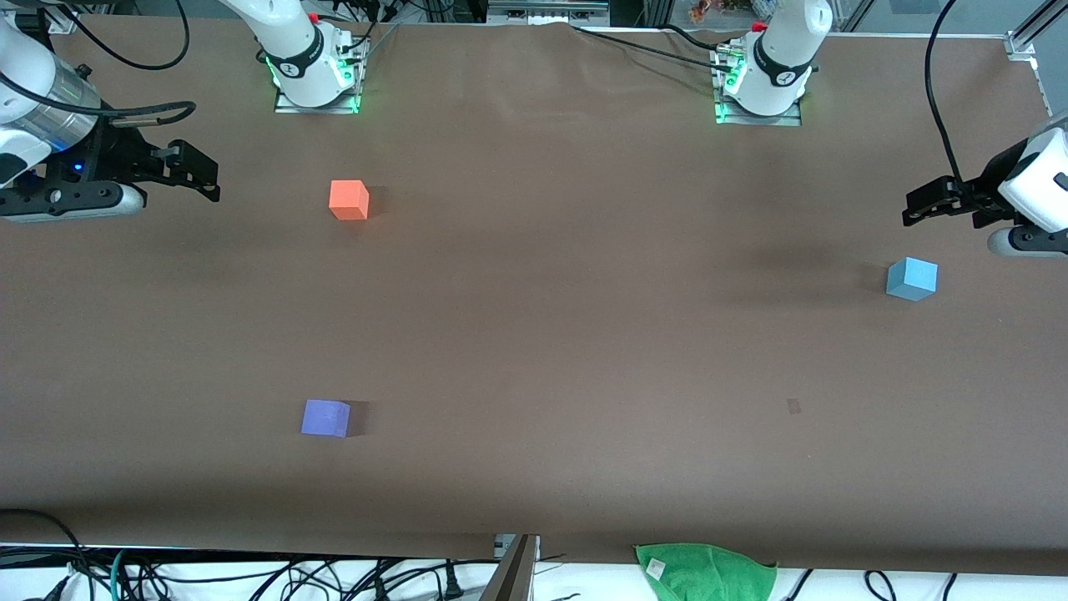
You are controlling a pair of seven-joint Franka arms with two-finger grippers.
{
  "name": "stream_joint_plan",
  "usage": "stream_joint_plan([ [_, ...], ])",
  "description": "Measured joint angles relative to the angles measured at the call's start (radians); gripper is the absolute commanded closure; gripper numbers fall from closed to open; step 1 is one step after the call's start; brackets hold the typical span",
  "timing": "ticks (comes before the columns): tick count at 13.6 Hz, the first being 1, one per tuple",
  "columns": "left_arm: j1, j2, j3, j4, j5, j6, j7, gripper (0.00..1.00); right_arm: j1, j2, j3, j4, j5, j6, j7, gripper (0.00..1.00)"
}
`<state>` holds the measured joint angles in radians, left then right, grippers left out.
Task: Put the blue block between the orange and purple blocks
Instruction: 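Lower the left gripper over the light blue cube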
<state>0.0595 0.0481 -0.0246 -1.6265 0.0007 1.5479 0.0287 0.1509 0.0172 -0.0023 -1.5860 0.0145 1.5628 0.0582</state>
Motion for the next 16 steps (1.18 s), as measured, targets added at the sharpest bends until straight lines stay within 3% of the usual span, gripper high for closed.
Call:
stream_joint_plan([
  [6, -0.003, 0.004, -0.008, 0.0, 0.0, -0.001, 0.028, 0.0, 0.0, 0.0, 0.0, 0.0, 0.0, 0.0, 0.0, 0.0],
  [11, 0.044, 0.08, 0.005, -0.019, 0.063, 0.046, 0.136, 0.0, 0.0, 0.0, 0.0, 0.0, 0.0, 0.0, 0.0, 0.0],
  [16, 0.105, 0.119, 0.008, -0.253, 0.135, 0.356, 0.235, 0.0, 0.0, 0.0, 0.0, 0.0, 0.0, 0.0, 0.0, 0.0],
])
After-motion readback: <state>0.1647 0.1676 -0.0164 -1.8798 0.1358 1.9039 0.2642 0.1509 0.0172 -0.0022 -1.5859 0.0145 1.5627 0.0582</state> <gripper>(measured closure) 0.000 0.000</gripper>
